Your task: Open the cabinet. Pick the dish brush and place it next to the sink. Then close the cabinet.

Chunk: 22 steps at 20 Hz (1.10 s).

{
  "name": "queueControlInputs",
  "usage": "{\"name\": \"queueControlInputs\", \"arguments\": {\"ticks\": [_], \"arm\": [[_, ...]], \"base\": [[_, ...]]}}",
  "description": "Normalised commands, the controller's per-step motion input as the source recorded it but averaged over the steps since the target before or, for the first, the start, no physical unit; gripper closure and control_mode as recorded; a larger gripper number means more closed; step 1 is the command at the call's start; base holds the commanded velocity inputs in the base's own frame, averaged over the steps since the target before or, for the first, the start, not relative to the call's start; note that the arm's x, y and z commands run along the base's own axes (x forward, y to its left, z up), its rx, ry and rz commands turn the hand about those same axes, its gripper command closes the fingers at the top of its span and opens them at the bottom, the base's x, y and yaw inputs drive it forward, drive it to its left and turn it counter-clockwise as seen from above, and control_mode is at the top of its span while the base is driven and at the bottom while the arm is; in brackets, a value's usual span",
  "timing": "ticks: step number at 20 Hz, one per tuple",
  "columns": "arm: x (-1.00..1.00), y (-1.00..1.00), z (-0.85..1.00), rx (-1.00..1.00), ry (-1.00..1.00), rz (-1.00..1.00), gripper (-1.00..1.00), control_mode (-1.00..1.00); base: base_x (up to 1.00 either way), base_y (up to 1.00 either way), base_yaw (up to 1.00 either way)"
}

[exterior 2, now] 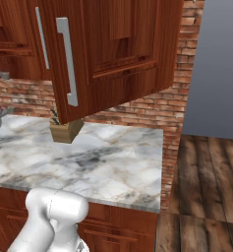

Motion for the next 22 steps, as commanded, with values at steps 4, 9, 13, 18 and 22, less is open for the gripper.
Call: {"name": "queueControlInputs", "arguments": {"ticks": [4, 9, 13, 18, 22], "arm": [[0.55, 0.11, -0.03, -0.16, 0.00, -0.32, -1.00, -1.00], [0.82, 0.01, -0.10, -0.04, 0.00, -0.16, -1.00, -1.00], [0.51, 0.00, -0.10, 0.00, 0.00, -0.17, -1.00, -1.00], [0.27, -0.03, 0.00, 0.00, 0.00, -0.16, -1.00, -1.00], [0.35, -0.01, 0.00, -0.04, 0.03, -0.16, -1.00, -1.00]], "base": [[0.00, 0.00, 0.00], [0.00, 0.00, 0.00], [0.00, 0.00, 0.00], [0.00, 0.00, 0.00], [0.00, 0.00, 0.00]]}}
